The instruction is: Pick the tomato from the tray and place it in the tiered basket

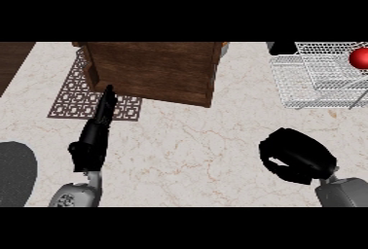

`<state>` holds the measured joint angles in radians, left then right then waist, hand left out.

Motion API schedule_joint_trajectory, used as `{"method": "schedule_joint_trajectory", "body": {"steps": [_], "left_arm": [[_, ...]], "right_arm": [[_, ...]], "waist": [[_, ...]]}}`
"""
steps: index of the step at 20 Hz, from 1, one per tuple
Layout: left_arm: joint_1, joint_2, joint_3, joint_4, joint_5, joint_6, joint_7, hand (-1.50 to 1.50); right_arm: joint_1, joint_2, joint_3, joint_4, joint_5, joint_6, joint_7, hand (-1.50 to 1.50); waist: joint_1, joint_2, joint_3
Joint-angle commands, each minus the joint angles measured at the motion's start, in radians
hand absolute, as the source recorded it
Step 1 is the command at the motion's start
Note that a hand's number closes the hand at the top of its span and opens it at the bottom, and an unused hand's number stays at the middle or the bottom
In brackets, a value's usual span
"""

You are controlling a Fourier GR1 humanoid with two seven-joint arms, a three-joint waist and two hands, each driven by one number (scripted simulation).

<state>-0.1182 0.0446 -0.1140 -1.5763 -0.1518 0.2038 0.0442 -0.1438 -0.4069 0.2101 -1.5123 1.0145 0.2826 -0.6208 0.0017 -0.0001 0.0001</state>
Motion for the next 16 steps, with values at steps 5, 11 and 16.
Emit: {"method": "schedule_joint_trajectory", "body": {"steps": [5, 11, 16], "left_arm": [[-0.002, -0.004, -0.006, -0.009, -0.007, -0.002, 0.018, 0.00], [0.025, 0.009, 0.008, -0.024, 0.001, -0.007, 0.008, 0.00], [-0.001, 0.005, 0.015, -0.033, -0.005, 0.002, 0.032, 0.00]], "right_arm": [[-0.038, 0.049, -0.101, 0.112, 0.198, 0.014, 0.448, 1.50], [-0.046, 0.103, -0.170, 0.038, 0.320, 0.116, 0.837, 1.50], [-0.105, 0.118, -0.208, -0.179, 0.329, 0.237, 0.968, 1.50]], "waist": [[0.002, 0.002, -0.003], [-0.007, -0.006, -0.002], [-0.011, -0.005, -0.001]]}}
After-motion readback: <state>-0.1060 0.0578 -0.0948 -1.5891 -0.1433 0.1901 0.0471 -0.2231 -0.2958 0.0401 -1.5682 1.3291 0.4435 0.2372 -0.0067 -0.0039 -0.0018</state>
